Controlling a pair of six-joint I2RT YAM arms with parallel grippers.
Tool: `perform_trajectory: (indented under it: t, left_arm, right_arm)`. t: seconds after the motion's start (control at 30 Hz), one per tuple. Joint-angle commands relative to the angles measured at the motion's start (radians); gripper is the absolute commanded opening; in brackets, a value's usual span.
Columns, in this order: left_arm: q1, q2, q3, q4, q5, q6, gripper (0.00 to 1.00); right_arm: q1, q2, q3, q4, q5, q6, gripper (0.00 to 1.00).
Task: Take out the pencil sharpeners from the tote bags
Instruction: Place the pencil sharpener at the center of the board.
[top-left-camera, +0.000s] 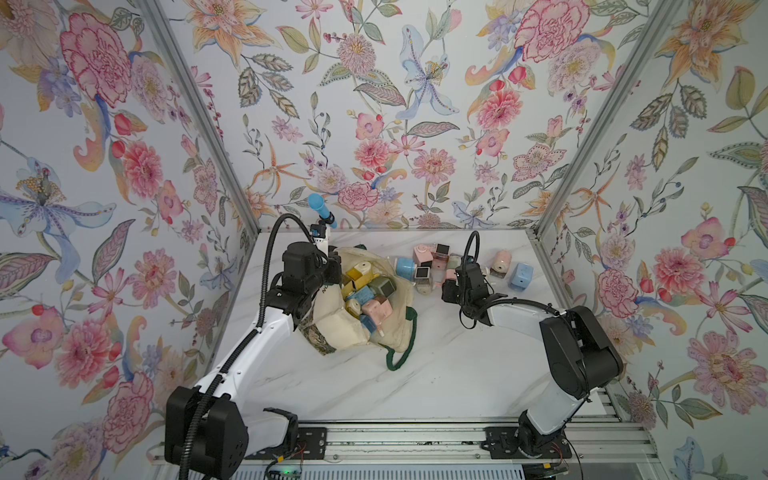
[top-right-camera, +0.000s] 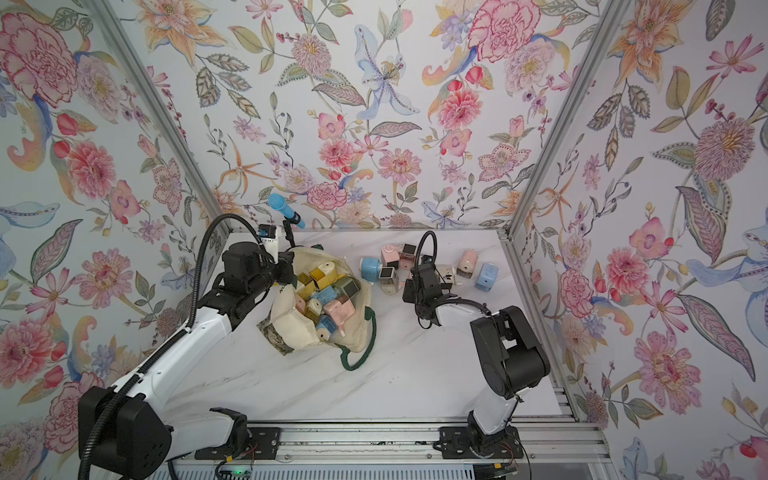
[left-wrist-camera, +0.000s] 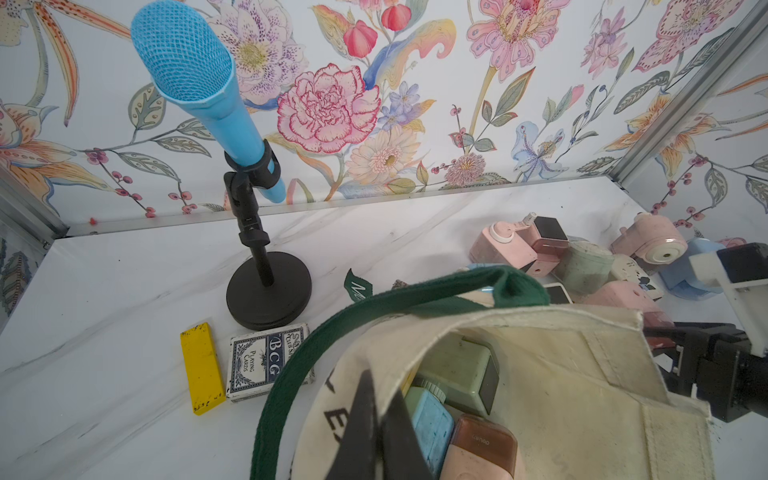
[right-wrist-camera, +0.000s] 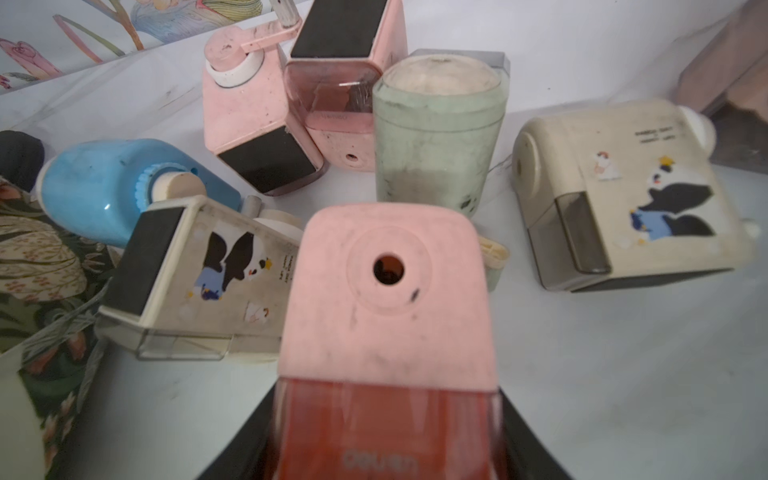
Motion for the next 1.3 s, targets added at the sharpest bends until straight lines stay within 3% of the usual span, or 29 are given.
perform_trajectory:
  t: [0.0,0.13,0.57,0.87,1.03,1.27]
  left_arm:
    - [-0.004,-0.028,0.051,0.114,-0.006,0.016,0.0]
    - [-0.001,-0.026,0.051,0.11,-0.009,0.02,0.0]
    - [-0.002,-0.033,0.046,0.11,-0.019,0.026,0.0]
    - [-0.004,-0.038,0.046,0.112,-0.015,0.022,0.0]
    - [-0.004,-0.038,0.048,0.109,-0.01,0.021,0.0]
    - [-0.003,-0.039,0.052,0.102,-0.01,0.024,0.0]
  right_arm:
    - [0.004,0.043,0.033,0.044,0.045,-0.014,0.41]
    - [0.02,0.076,0.036,0.071,0.03,-0.039,0.45]
    - [0.077,0.084,0.069,0.007,0.054,-0.076,0.79]
    - [0.09,-0.046,0.022,-0.052,0.084,-0.047,0.83]
    - [0.141,-0.196,-0.025,-0.046,0.11,-0.078,0.83]
    - [0.281,-0.338,-0.102,0.111,-0.036,-0.239,0.8]
